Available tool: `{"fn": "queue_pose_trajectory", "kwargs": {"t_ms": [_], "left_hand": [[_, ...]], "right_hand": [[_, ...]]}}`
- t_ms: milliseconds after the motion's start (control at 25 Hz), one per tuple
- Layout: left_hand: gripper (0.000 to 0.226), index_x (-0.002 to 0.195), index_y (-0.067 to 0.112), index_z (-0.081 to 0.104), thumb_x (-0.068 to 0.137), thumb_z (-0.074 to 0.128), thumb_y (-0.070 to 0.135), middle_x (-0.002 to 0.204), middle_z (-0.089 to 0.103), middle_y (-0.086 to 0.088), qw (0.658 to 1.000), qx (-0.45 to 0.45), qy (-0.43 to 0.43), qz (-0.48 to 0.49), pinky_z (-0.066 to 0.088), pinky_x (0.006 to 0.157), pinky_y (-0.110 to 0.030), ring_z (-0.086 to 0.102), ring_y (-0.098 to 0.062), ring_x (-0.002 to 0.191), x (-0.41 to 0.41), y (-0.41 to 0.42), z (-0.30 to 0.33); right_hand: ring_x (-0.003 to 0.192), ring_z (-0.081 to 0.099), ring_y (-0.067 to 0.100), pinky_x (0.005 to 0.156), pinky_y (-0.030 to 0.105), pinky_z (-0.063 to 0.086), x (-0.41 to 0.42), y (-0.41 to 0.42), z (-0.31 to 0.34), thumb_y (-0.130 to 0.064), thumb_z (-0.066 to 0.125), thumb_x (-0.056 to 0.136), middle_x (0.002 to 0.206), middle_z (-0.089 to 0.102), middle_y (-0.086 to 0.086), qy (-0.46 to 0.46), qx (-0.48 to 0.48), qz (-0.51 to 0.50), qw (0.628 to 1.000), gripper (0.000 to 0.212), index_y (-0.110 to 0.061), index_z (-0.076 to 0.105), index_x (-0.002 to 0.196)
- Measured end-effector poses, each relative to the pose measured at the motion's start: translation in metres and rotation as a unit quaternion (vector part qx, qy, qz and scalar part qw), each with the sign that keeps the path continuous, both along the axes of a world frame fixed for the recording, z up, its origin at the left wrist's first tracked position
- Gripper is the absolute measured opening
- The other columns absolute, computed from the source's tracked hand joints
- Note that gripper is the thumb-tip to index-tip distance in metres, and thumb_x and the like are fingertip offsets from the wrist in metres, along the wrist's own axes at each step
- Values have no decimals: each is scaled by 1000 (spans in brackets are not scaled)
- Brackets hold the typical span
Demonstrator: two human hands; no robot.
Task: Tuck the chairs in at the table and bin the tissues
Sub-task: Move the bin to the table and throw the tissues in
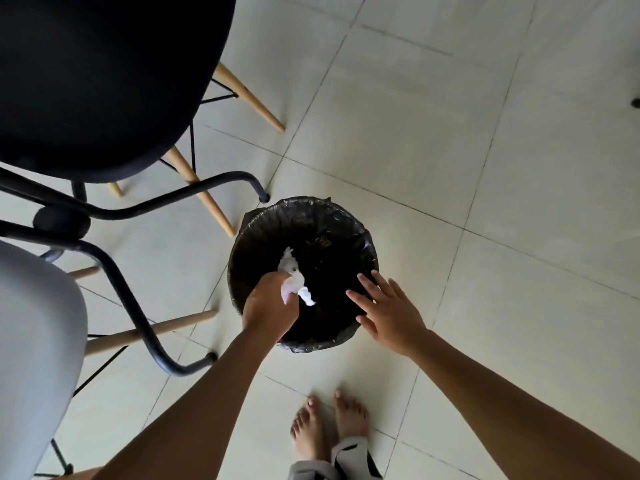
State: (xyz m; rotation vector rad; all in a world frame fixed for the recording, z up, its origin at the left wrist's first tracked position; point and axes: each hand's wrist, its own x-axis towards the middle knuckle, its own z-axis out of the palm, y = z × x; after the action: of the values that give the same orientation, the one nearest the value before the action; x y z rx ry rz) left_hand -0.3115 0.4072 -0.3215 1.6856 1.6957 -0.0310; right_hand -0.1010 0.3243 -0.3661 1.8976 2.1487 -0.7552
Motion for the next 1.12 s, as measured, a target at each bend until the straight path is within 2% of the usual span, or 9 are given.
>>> {"fn": "queue_pose_trajectory", "kwargs": {"t_ms": [120,200,280,440,600,720,800,920,1120], "left_hand": [[47,133,21,49,88,60,33,139,52,1,1000,-7,-3,-10,43,103,-30,51,-20,126,4,-2,-12],[53,136,22,45,88,60,35,145,46,1,1000,-11,11,-19,41,106,-32,45,-21,132,4,-3,-12],[54,139,22,43,89,58,35,148,43,1,999,-8,19,-31,40,107,-35,42,-22,135,3,-5,-5],[52,140,19,42,91,55,31,150,41,-1,999,5,10,-36,37,112,-38,37,-22,139,2,-13,35],[50,140,18,43,92,53,28,151,39,0,999,32,2,-35,32,116,-36,33,-20,140,7,-29,123],[49,142,21,40,94,47,29,153,34,2,996,67,-2,-51,26,119,-34,29,-17,142,16,-38,201],[48,142,24,39,95,43,32,153,34,4,993,107,-2,-47,28,119,-34,27,-16,142,17,-40,257],[43,136,25,44,94,42,33,146,42,6,985,170,2,-31,39,111,-34,36,-16,135,11,-37,327],[35,125,22,52,94,40,34,129,50,6,965,263,23,-13,52,89,-36,45,-18,118,-18,-19,398]], "right_hand": [[139,36,34,111,51,34,1,-5,-4,-35,59,89,146,46,12,-19,53,7,998,43,-21,59,129],[136,42,34,108,52,38,1,-6,-3,-35,62,87,142,51,12,-26,67,7,997,40,-20,63,124],[140,35,33,112,51,33,0,-5,2,-35,56,91,147,45,11,-21,61,4,998,40,-22,59,129],[149,7,26,121,43,9,-5,-3,40,-39,31,99,161,13,4,0,23,-19,1000,47,-28,33,145],[150,3,24,121,42,8,-7,4,139,-41,25,100,162,6,2,4,52,-36,998,49,-29,26,148],[149,5,24,121,42,10,-9,14,230,-41,25,100,162,10,1,14,92,-52,994,49,-29,25,148],[149,10,24,121,41,14,-12,24,294,-40,26,100,161,13,2,11,138,-46,989,49,-28,28,147],[148,13,25,121,40,17,-22,38,368,-39,28,100,160,18,4,19,184,-35,982,48,-27,32,146],[148,11,24,122,39,15,-54,81,439,-36,27,100,161,14,4,32,210,6,977,48,-25,32,146]]}}
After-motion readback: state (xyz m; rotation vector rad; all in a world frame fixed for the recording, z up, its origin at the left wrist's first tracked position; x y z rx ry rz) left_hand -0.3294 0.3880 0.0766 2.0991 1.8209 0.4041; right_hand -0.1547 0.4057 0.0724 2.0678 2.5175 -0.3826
